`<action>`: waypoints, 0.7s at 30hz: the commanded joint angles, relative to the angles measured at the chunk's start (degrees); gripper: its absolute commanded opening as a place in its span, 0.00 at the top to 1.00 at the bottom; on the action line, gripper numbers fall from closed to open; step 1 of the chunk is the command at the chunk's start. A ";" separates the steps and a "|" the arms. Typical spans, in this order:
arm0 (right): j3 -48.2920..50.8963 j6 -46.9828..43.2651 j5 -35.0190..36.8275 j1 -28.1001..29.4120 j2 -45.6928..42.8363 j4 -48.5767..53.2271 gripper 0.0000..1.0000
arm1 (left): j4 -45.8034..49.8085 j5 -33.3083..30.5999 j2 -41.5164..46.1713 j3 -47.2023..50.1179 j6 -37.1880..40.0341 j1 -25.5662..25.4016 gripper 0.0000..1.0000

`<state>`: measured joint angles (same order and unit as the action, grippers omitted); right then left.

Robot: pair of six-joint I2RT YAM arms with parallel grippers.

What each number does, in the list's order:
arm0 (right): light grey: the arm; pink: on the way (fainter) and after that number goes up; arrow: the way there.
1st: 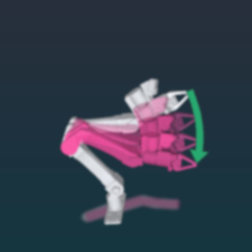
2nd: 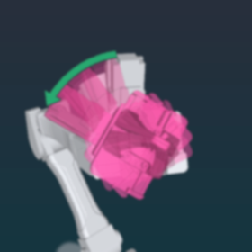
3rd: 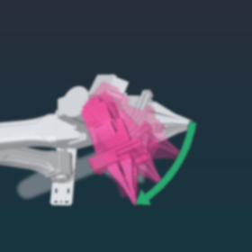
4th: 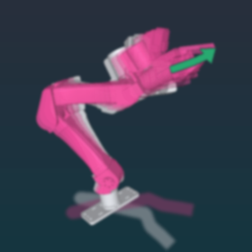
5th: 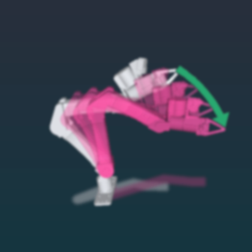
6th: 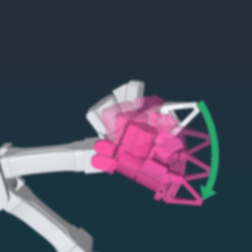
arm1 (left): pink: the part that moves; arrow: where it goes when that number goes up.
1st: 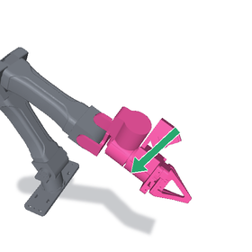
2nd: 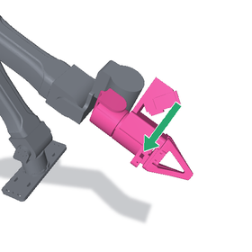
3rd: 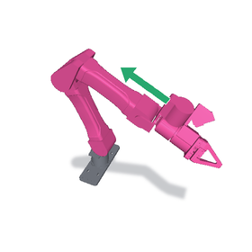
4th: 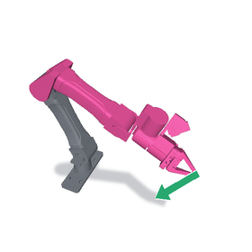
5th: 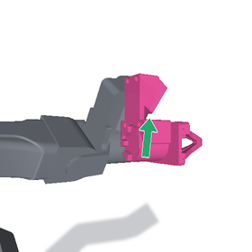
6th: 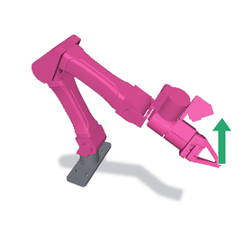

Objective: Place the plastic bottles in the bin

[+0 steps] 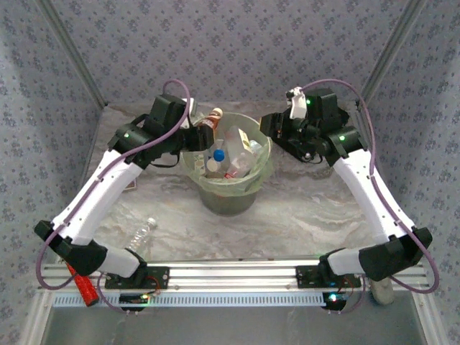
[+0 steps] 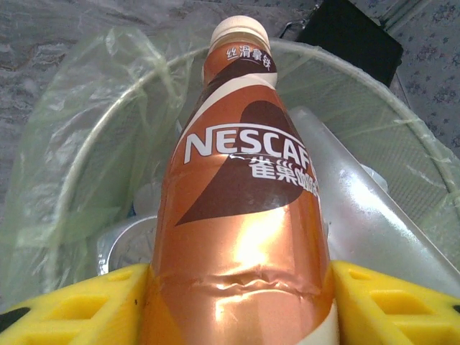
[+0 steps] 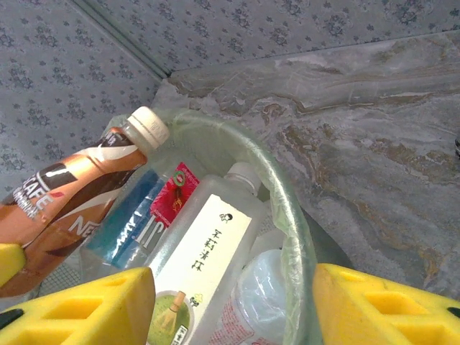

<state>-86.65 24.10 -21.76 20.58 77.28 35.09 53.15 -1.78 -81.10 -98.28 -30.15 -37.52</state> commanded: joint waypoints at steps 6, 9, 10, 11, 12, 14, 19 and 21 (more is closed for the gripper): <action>-4.11 -3.32 -0.45 1.10 1.29 0.86 0.38 | -4.24 11.62 -1.13 -3.02 10.29 -0.56 0.44; -4.73 -4.13 -0.54 1.05 1.33 1.13 0.38 | -1.34 17.51 -2.72 -6.30 17.58 -0.59 0.44; -4.82 -4.28 -0.50 1.12 1.35 1.22 0.38 | -0.15 18.58 -3.32 -7.59 19.92 -0.54 0.44; -4.84 -4.44 -0.48 1.11 1.37 1.36 0.38 | 1.30 19.33 -4.28 -9.00 22.19 -0.57 0.44; -4.84 -4.55 -0.63 1.12 1.39 1.38 0.38 | 2.67 19.74 -5.20 -10.17 24.24 -0.51 0.44; -4.84 -5.16 -1.47 1.20 1.33 1.10 0.38 | 5.92 21.35 -7.77 -13.10 28.89 -0.33 0.44; -6.60 -9.16 -2.40 1.96 2.28 0.55 0.38 | 12.90 32.81 -14.25 -21.07 38.16 3.32 0.44; -8.24 -11.74 -1.92 2.09 3.08 1.26 0.38 | 15.45 37.27 -16.21 -23.01 42.20 4.88 0.43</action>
<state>-91.55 17.21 -22.52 22.22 79.46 35.88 62.19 25.71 -95.22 -118.21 2.55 -34.70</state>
